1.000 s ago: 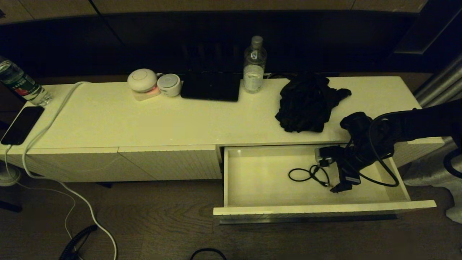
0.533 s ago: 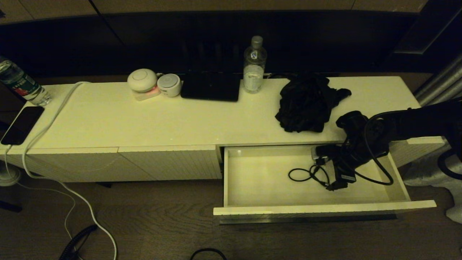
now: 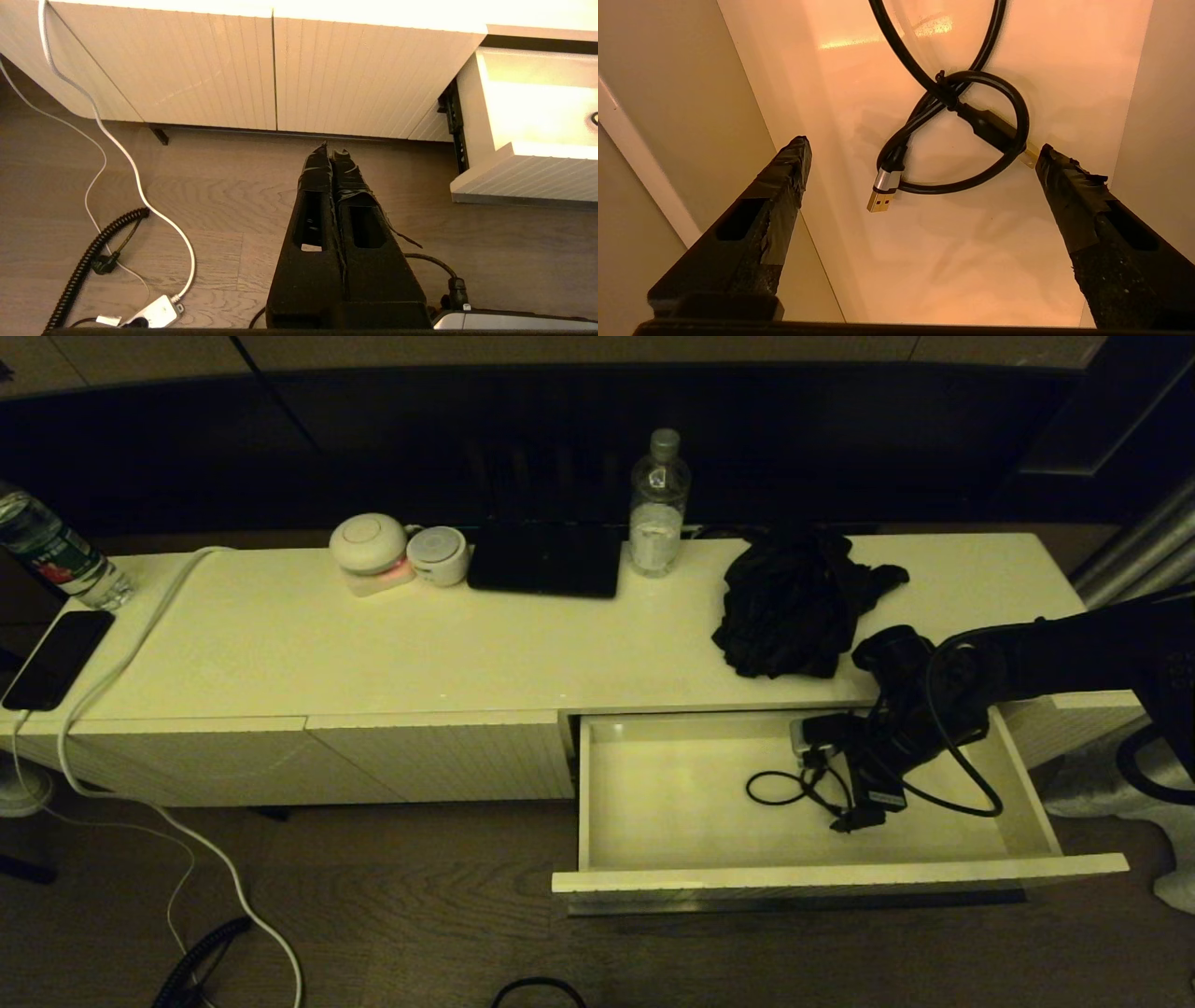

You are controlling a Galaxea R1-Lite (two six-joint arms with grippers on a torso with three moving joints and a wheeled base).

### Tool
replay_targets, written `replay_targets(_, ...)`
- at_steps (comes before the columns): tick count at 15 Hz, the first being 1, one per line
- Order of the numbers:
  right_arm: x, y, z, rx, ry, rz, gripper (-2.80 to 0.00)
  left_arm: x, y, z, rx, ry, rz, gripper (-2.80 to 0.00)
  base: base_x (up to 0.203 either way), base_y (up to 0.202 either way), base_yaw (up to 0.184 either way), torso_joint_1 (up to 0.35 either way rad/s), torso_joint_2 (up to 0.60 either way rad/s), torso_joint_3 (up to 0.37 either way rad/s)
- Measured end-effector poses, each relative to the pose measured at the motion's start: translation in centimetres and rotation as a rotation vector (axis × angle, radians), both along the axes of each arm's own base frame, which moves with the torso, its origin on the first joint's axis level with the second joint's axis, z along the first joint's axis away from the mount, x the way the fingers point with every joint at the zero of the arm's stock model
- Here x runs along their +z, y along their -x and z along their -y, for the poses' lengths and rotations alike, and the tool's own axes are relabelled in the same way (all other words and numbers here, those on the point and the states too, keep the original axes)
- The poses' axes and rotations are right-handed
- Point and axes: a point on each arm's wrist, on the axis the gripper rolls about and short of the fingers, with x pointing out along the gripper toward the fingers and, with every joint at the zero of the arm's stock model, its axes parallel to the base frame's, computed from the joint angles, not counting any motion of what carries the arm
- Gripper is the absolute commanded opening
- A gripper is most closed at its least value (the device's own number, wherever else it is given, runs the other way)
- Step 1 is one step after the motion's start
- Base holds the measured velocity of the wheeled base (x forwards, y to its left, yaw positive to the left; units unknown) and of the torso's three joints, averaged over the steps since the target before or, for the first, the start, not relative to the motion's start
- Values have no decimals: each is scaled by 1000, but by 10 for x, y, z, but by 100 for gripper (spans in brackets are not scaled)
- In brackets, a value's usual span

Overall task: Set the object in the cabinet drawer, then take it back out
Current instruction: Take the data cable out of the drawer and put it on the table

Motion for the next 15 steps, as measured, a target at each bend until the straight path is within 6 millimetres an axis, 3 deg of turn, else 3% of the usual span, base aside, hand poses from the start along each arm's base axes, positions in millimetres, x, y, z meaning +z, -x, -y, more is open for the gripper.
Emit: replay_targets(15, -2, -11, -3, 5, -3, 17, 0, 0, 0, 0, 0, 0, 0, -280, 0, 0, 0, 0, 0, 0)
